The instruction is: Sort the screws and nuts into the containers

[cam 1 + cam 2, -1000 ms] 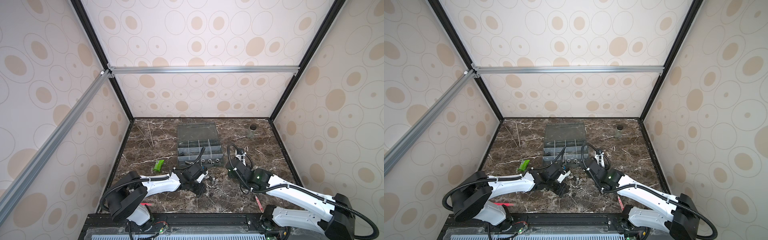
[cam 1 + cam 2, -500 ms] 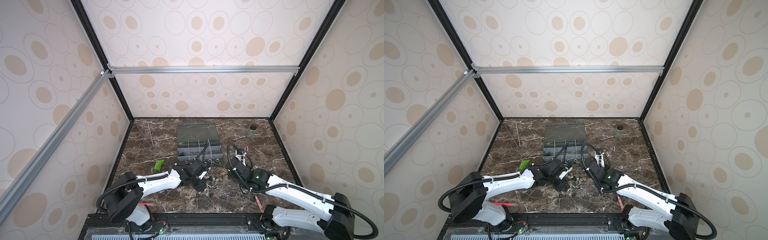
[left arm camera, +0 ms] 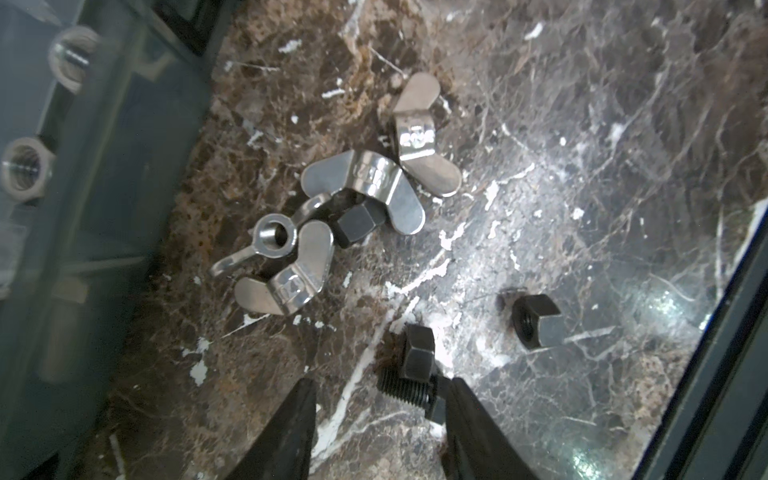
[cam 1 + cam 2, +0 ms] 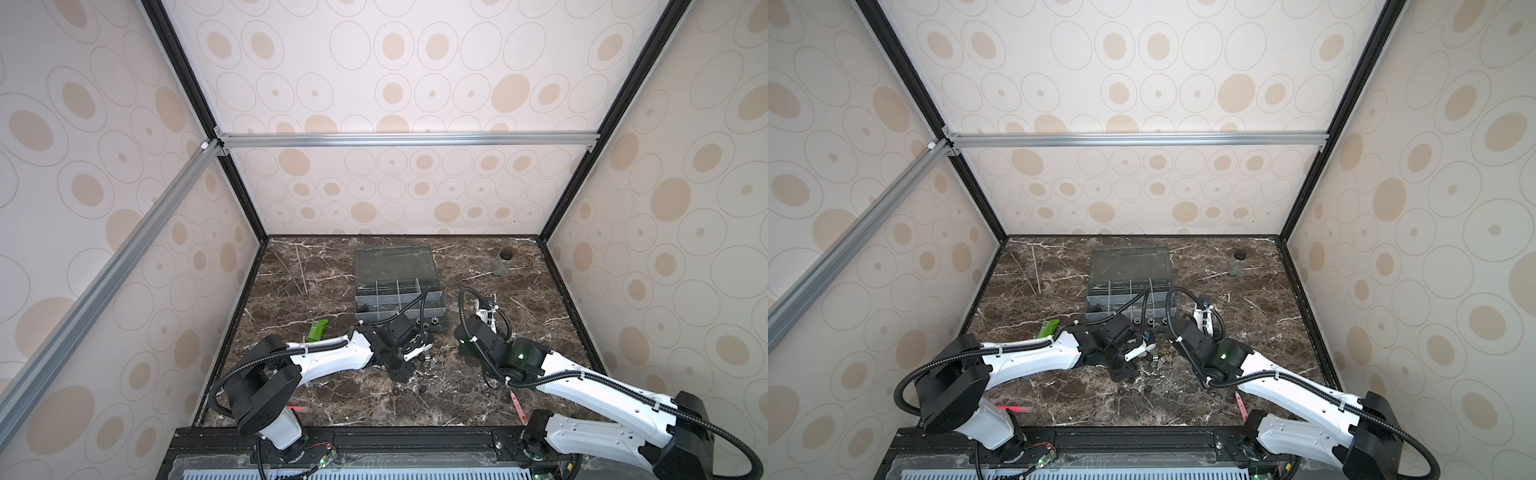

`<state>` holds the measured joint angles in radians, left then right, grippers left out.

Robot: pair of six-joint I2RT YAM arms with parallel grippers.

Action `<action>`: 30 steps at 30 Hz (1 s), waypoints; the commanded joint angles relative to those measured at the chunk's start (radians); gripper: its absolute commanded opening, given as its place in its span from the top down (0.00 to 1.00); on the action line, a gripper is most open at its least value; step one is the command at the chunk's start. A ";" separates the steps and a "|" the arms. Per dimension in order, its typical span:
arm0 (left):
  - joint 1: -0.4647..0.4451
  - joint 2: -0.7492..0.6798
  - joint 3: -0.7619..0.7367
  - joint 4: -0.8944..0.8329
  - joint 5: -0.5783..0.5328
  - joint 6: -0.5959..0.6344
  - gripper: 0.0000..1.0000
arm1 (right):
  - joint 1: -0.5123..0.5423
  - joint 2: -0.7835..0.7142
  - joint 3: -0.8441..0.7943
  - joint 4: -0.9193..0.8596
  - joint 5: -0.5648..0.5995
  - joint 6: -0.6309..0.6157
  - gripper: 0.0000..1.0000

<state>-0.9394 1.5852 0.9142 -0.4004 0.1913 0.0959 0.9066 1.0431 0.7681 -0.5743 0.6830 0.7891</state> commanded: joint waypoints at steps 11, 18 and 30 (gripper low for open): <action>-0.013 0.034 0.011 -0.032 0.057 0.074 0.47 | -0.005 -0.036 -0.023 -0.043 0.057 0.052 0.44; -0.017 0.058 0.007 -0.040 0.025 0.068 0.46 | -0.006 -0.054 -0.017 -0.083 0.096 0.086 0.43; -0.034 0.095 0.010 -0.045 0.008 0.061 0.48 | -0.005 -0.115 -0.038 -0.108 0.136 0.112 0.42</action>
<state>-0.9585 1.6630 0.9138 -0.4114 0.2100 0.1291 0.9035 0.9443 0.7517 -0.6407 0.7807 0.8658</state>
